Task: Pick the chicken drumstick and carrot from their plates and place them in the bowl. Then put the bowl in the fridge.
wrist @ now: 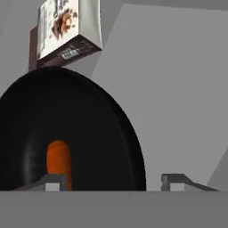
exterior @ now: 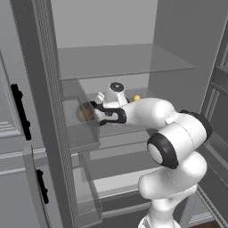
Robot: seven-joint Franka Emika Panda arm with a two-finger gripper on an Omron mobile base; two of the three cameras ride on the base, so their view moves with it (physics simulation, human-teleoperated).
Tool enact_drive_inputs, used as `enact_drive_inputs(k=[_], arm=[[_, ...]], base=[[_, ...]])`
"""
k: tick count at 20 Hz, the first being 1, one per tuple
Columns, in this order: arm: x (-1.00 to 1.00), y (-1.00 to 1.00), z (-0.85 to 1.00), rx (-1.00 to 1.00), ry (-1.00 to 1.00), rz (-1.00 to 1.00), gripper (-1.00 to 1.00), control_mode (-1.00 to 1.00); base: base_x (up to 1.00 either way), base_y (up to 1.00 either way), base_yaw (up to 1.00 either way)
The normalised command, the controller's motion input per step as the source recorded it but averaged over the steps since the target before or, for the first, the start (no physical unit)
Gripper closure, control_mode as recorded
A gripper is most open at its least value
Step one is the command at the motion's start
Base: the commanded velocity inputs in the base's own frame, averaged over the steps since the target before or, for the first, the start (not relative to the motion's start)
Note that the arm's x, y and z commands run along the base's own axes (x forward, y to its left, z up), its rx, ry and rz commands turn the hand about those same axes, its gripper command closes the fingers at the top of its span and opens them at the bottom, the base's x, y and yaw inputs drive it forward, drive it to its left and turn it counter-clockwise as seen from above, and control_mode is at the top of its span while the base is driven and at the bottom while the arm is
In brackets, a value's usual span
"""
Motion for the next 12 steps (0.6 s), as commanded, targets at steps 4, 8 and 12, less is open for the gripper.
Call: enact_drive_inputs(k=[4,8,12], arm=[[-0.60,-0.01,0.63,0.00,-0.40,0.00,-1.00,-1.00],[-0.92,-0.04,0.74,0.00,-0.44,-0.01,-1.00,-1.00],[-1.00,-0.12,0.99,0.00,-0.41,-0.04,-1.00,-1.00]], base=[[0.00,0.00,0.00],[0.00,0.00,0.00],[0.00,0.00,0.00]])
